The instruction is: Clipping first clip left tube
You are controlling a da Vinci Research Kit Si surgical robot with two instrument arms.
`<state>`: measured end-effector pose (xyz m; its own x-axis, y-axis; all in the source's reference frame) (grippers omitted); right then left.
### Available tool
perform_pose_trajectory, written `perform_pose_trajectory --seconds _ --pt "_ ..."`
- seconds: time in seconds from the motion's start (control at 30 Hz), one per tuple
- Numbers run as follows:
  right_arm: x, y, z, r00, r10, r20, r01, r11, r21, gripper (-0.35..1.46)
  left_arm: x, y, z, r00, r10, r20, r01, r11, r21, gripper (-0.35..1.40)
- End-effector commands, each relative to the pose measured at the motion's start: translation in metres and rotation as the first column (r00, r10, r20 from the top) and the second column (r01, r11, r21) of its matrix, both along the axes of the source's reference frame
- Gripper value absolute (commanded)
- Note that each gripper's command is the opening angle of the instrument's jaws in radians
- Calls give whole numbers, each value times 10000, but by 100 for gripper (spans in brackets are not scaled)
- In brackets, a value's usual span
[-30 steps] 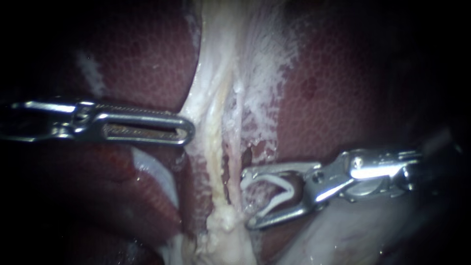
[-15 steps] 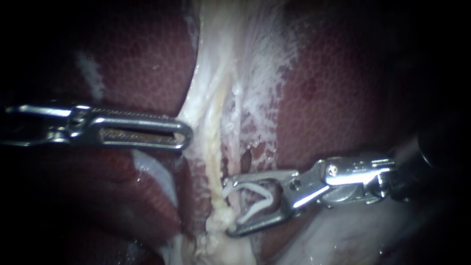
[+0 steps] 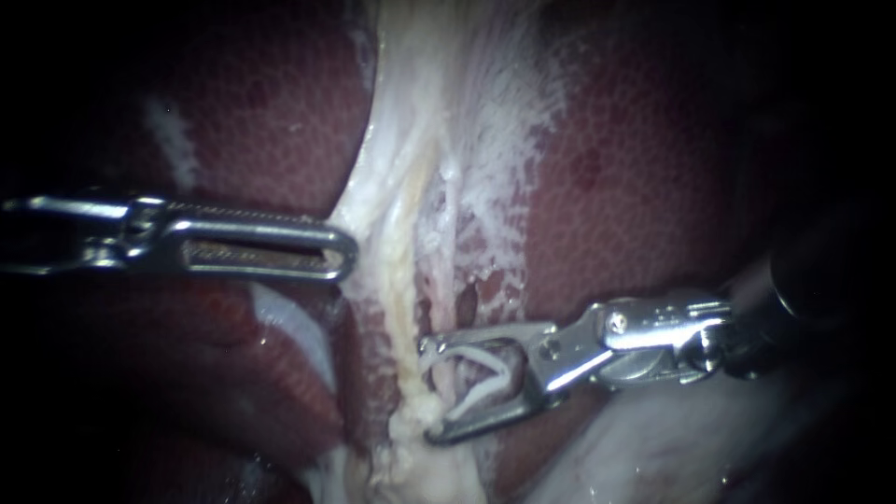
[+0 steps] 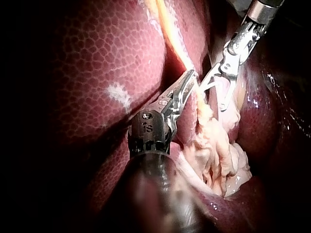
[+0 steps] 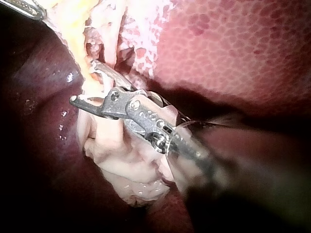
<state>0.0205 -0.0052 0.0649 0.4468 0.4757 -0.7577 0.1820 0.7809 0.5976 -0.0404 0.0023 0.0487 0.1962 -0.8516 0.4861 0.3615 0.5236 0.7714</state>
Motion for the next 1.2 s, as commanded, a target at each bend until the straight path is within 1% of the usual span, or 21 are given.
perform_pose_trajectory --seconds 0.03,0.3,0.57,0.83,0.97,1.03,1.2 --pt "2 -1 0 10000 2 0 -2 10000 -8 58 0 0 1 10000 1 13 -1 10000 14 -35" --pt "19 -6 4 10000 41 47 -41 10000 0 58 1 0 0 10000 0 13 0 10000 15 -35" --pt "40 -7 8 10000 -37 47 37 9999 100 58 0 -1 -2 10000 -8 8 8 10000 16 -35" --pt "61 -5 15 9988 -460 -142 462 9988 172 56 -2 -3 -7 10000 -19 0 19 10000 16 -35" --pt "61 -5 16 9973 -688 -265 693 9975 164 56 -2 -5 -9 10000 -23 -2 23 10000 16 -35" --pt "60 -4 17 9969 -732 -288 737 9971 162 55 -2 -5 -9 10000 -24 -3 24 10000 16 -35" --pt "59 -1 21 9970 -722 -283 727 9972 163 55 -2 -5 -10 10000 -26 -4 26 10000 16 -35"
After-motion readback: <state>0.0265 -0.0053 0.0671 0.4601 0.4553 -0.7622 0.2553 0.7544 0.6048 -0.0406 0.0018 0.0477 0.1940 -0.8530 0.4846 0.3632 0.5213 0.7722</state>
